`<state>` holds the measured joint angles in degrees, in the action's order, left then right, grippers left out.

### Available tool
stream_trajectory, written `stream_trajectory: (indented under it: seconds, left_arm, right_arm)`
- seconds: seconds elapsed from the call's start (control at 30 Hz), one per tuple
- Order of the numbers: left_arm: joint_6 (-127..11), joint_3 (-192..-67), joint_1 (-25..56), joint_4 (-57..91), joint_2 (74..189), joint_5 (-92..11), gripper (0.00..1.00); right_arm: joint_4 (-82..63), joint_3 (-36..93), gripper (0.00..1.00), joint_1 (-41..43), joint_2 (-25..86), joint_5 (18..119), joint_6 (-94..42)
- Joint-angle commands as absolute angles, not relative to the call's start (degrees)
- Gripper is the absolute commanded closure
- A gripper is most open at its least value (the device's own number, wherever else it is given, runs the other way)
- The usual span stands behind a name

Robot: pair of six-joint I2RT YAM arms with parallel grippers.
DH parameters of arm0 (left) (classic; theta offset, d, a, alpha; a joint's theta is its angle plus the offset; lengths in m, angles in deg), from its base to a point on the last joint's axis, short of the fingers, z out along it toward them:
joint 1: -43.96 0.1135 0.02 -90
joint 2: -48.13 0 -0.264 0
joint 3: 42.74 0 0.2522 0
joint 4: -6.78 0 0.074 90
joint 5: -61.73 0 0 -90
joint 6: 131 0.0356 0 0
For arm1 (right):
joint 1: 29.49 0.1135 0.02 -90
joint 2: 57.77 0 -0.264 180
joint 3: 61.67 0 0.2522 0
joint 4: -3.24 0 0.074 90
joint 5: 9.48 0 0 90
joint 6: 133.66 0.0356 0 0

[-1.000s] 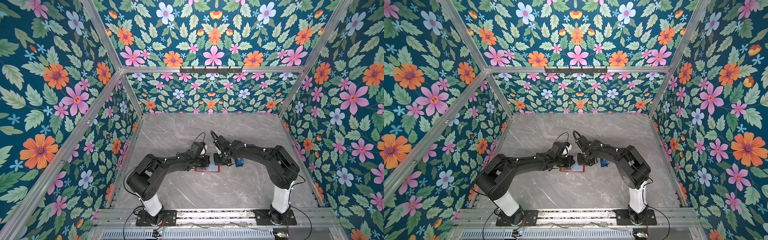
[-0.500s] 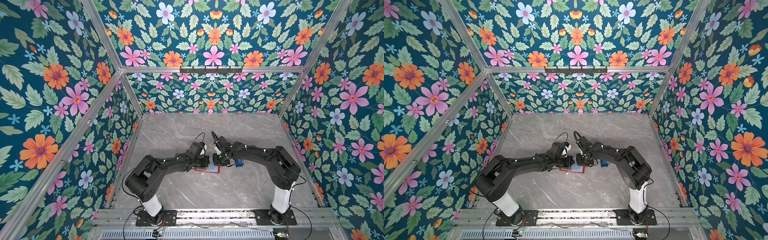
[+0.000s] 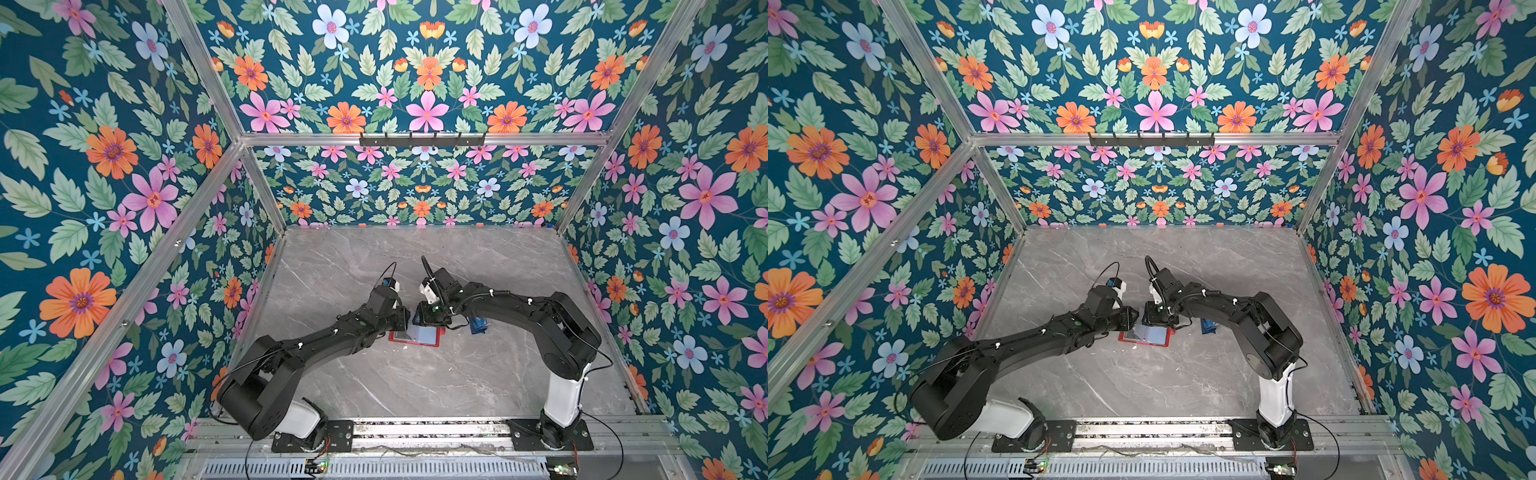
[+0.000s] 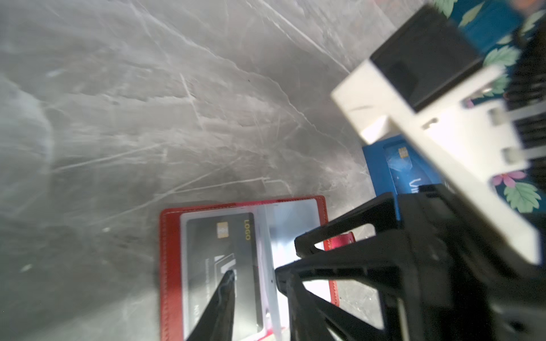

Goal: Insert credit cards into a card holder
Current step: Flip over the card slot on the card holder.

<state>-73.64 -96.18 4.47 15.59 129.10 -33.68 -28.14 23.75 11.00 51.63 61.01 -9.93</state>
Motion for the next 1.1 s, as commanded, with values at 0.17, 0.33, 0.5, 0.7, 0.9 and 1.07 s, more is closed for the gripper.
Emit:
stream_trajectory:
  seconds: [0.17,0.33,0.5,0.7,0.9,1.07]
  left_arm:
    - [-71.8,-94.5,4.5,17.0,127.7,-30.3,0.74]
    - [-71.7,-94.6,4.5,16.0,131.3,-33.5,0.78]
    - [-72.1,-94.3,4.5,13.7,133.9,-35.8,0.78]
    - [-73.2,-94.8,4.4,13.9,137.1,-36.5,0.79]
    - [-73.3,-95.0,4.4,14.9,137.5,-36.3,0.79]
    - [-72.1,-97.1,4.3,17.8,135.8,-36.4,0.79]
  right_arm:
    - [-30.6,27.8,0.67,12.2,55.4,61.5,-10.9]
    - [-31.8,28.6,0.79,12.3,56.7,62.8,-11.0]
    - [-33.2,30.1,0.85,12.4,58.1,63.2,-11.7]
    - [-36.4,32.6,0.91,12.5,59.6,64.7,-13.3]
    - [-38.0,33.7,0.9,12.6,58.7,65.0,-14.3]
    - [-37.9,30.7,0.85,12.5,52.0,67.9,-14.0]
